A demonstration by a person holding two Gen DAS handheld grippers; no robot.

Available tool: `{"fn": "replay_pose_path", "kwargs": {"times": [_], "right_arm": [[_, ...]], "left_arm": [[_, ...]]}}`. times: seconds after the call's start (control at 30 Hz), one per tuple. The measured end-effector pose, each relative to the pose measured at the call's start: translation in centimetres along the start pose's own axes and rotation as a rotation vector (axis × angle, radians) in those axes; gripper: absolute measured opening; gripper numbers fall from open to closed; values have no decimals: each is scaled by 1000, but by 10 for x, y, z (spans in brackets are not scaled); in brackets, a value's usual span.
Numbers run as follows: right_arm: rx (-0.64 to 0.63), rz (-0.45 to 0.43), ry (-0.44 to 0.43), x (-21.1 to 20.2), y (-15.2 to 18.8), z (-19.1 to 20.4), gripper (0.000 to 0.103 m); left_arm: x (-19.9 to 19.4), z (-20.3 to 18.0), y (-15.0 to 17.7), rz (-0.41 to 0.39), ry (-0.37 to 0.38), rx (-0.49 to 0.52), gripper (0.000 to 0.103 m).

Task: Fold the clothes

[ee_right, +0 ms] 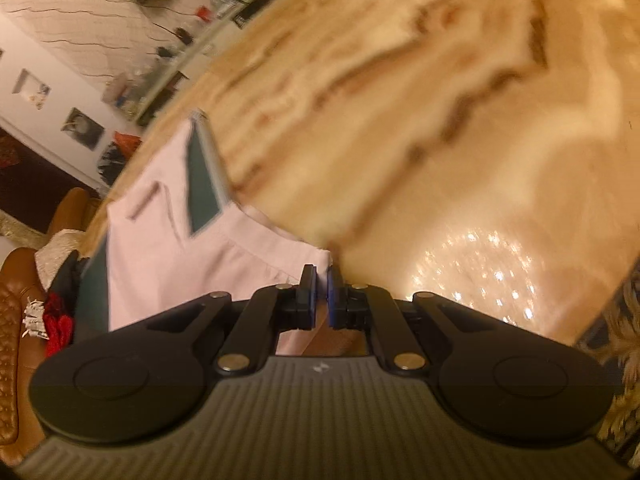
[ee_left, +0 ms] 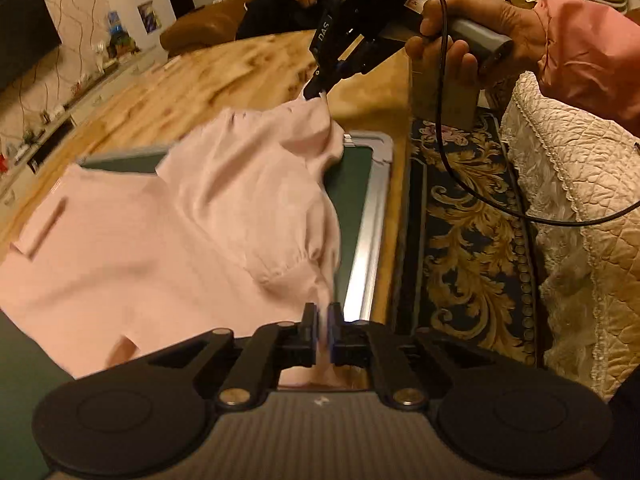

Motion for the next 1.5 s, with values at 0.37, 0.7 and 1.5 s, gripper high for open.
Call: {"fn": "replay_pose_path", "kwargs": {"times": [0.37,0.7,1.5], "right_arm": [[20,19,19,14,1,-8,8],[31,23,4,12,2,-10,8],[7,41,49,22,5,-10,10]], "left_arm": [[-17,20,24,-62,5,-147,47],[-19,25,29,-49,-6,-145,28],[-21,10,28,-30,61,-61,45]]}}
Point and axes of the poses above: each gripper's, at about its wrist camera, not at the fingertips, and x roughly the way its jaws point, z to its left, y to its underside, the point moved 1 cm from there along x, roughly the way its jaws point, and after that the axes turned 4 degrees about y, right-handed, at the moved point
